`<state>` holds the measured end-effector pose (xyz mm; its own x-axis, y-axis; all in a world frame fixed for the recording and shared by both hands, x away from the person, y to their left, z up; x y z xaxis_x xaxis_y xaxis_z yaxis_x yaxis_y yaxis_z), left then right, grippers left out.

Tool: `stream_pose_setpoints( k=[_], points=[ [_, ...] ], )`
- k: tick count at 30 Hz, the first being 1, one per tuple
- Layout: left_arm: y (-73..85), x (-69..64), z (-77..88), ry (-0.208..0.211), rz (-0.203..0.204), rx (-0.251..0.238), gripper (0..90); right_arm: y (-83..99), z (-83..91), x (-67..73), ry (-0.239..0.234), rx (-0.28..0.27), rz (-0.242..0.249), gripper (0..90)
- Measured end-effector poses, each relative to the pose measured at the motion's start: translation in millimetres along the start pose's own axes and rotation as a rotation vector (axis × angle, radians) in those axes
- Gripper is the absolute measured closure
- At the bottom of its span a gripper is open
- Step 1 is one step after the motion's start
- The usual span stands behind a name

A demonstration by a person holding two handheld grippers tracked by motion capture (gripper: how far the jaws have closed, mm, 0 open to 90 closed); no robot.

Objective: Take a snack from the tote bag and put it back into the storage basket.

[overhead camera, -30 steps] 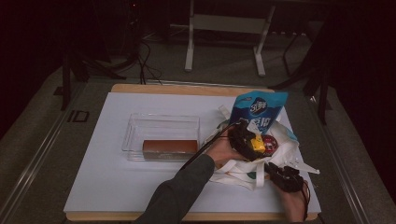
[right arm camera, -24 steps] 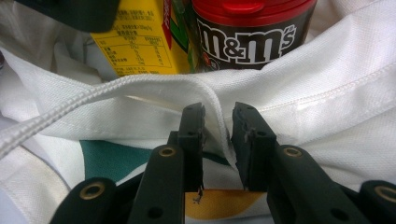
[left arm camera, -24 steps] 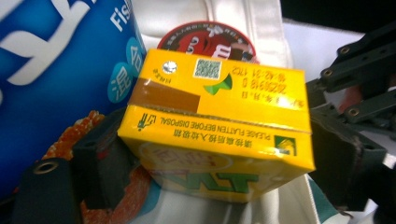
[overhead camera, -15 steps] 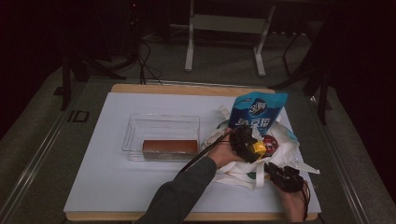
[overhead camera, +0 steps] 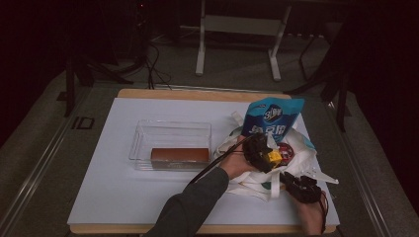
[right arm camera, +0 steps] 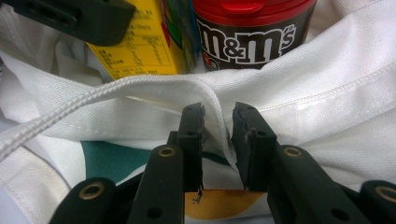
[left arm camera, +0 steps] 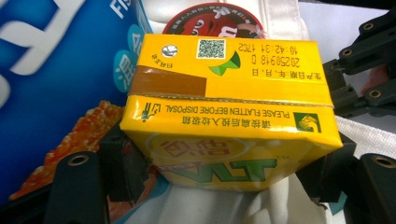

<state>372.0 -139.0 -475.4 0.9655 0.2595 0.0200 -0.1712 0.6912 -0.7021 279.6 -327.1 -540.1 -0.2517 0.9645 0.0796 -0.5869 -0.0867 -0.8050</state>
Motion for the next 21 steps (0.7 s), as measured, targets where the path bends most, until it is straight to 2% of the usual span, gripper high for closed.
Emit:
stream_pose_setpoints(
  k=[8, 13, 21],
  points=[
    [-5.1, 0.5, 19.8, -0.003, 0.023, -0.053, 28.8, 0.0, 0.0, 0.3, 0.003, 0.001, 0.003, 73.4],
    [-9.5, -1.6, 33.9, -0.017, 0.011, -0.075, 28.8, -0.2, -0.1, 0.2, 0.002, 0.000, 0.004, 73.4],
    [-13.0, -1.6, 55.9, -0.030, 0.039, -0.111, 28.8, -0.2, -0.1, 0.5, 0.004, 0.000, 0.004, 73.4]
  ],
)
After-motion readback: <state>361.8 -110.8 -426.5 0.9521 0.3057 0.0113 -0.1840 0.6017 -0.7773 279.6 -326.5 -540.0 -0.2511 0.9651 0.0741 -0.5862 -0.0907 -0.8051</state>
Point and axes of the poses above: each handheld gripper's, and its own axes: z roughly backward along the jaws, y roughly out of its underside, x roughly to its left, the point moved 1 cm from there along -z, roughly forward along the jaws, and after that the axes turned 8 degrees about y, right-handed, at the moved point
